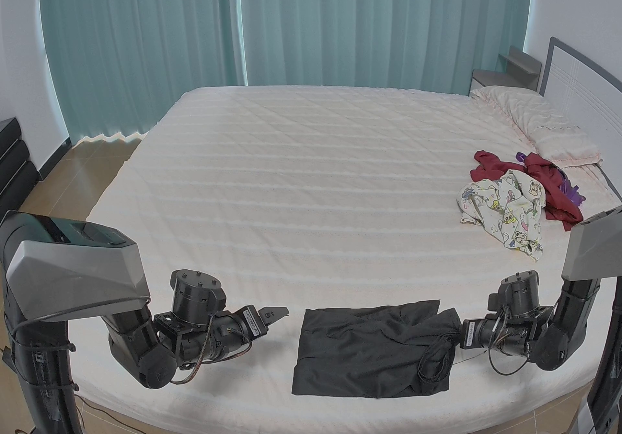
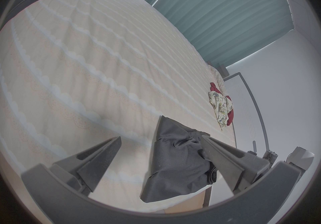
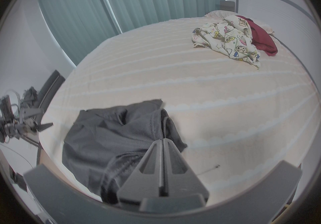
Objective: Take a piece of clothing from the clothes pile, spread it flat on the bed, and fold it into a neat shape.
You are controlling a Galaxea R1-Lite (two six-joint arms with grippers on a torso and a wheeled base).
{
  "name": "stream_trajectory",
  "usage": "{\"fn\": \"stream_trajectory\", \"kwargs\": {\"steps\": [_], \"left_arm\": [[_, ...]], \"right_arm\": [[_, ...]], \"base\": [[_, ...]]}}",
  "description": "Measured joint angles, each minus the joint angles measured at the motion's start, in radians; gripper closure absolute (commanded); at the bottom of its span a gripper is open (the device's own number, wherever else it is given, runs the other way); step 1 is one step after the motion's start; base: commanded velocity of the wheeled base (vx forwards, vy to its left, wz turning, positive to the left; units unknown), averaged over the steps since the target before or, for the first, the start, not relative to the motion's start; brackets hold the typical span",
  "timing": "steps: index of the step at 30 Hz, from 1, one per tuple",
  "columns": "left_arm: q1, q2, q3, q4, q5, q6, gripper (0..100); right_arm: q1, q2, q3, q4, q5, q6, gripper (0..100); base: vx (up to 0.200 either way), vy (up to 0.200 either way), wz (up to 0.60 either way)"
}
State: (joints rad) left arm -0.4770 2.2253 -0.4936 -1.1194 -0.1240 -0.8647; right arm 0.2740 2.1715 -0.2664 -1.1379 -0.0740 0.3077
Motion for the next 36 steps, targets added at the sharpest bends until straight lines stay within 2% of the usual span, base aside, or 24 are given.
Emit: {"fn": "stream_trajectory", "kwargs": {"steps": [5, 6, 17, 22, 26, 32, 33, 36], "left_arm": [[0.0, 0.0, -0.001, 0.0, 0.0, 0.0, 0], [0.0, 0.0, -0.001, 0.0, 0.0, 0.0, 0], [-0.001, 0.002, 0.0, 0.0, 0.0, 0.0, 0], [-0.002, 0.002, 0.0, 0.0, 0.0, 0.0, 0], [-0.002, 0.002, 0.0, 0.0, 0.0, 0.0, 0], [-0.001, 0.002, 0.0, 0.0, 0.0, 0.0, 0], [-0.001, 0.002, 0.0, 0.0, 0.0, 0.0, 0], [-0.001, 0.002, 0.0, 0.0, 0.0, 0.0, 0]], "right_arm": [[-0.021, 0.01, 0.034, 0.002, -0.001, -0.025, 100], [-0.022, 0.015, 0.033, -0.001, -0.001, -0.026, 0], [-0.05, 0.062, -0.004, -0.037, 0.007, -0.011, 0], [-0.061, 0.068, -0.063, -0.039, 0.03, 0.114, 0], [-0.065, 0.085, -0.125, -0.034, 0.084, 0.218, 0], [-0.066, 0.14, -0.218, -0.025, 0.105, 0.257, 0], [-0.065, 0.153, -0.235, -0.025, 0.106, 0.26, 100], [-0.059, 0.181, -0.264, -0.02, 0.107, 0.262, 100]], "base": [[0.0, 0.0, 0.0], [0.0, 0.0, 0.0], [0.0, 0.0, 0.0], [0.0, 0.0, 0.0], [0.0, 0.0, 0.0], [0.0, 0.0, 0.0], [0.0, 0.0, 0.0], [0.0, 0.0, 0.0]]}}
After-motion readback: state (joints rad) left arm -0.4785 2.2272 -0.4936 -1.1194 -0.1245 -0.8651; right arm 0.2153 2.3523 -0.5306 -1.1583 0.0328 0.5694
